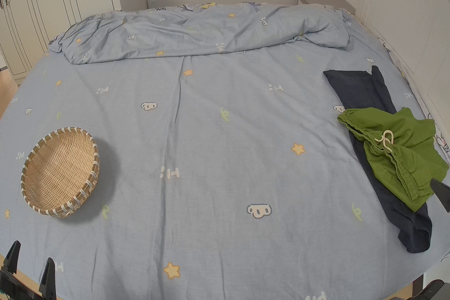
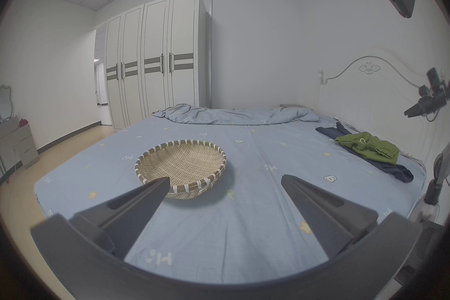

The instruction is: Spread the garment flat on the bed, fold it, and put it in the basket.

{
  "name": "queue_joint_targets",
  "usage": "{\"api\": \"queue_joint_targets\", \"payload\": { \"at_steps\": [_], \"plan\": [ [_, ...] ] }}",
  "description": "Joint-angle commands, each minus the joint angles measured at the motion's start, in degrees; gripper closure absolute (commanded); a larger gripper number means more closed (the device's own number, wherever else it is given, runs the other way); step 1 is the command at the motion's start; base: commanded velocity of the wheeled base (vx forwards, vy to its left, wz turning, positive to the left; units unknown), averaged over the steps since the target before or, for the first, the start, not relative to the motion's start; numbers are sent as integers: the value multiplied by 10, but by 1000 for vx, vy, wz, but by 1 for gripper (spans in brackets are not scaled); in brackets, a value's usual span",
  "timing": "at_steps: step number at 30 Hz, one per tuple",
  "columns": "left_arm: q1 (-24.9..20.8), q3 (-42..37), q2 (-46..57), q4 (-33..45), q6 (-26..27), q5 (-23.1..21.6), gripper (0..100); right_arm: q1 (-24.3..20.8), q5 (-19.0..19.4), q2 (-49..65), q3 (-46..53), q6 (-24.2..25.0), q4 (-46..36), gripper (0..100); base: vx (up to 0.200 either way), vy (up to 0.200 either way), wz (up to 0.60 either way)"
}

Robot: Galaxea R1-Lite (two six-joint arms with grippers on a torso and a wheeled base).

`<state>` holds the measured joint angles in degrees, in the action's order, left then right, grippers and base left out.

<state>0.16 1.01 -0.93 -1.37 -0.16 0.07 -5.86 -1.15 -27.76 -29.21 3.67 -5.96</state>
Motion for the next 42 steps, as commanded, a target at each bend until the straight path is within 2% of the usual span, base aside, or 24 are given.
{"api": "queue_joint_targets", "payload": {
  "at_steps": [1,3,8,12,22,33,42],
  "plan": [
    [0,-10,9,0,0,0,0,16,-87,-384,-146,-68,15,0,0,0,0],
    [0,-10,9,0,0,0,0,17,-112,-437,-178,-73,16,0,0,0,0],
    [0,-10,9,0,0,0,0,23,-119,-540,-230,-75,31,0,0,0,0],
    [0,-10,9,0,0,0,0,24,-120,-577,-231,-81,67,0,0,0,0],
    [0,-10,9,0,0,0,0,25,-126,-595,-233,-81,82,0,0,0,0],
    [0,-10,9,0,0,0,0,61,-136,-617,-240,-98,113,0,0,0,0],
    [0,-10,9,0,0,0,0,58,-136,-646,-238,-97,135,0,0,0,0]
  ]
}}
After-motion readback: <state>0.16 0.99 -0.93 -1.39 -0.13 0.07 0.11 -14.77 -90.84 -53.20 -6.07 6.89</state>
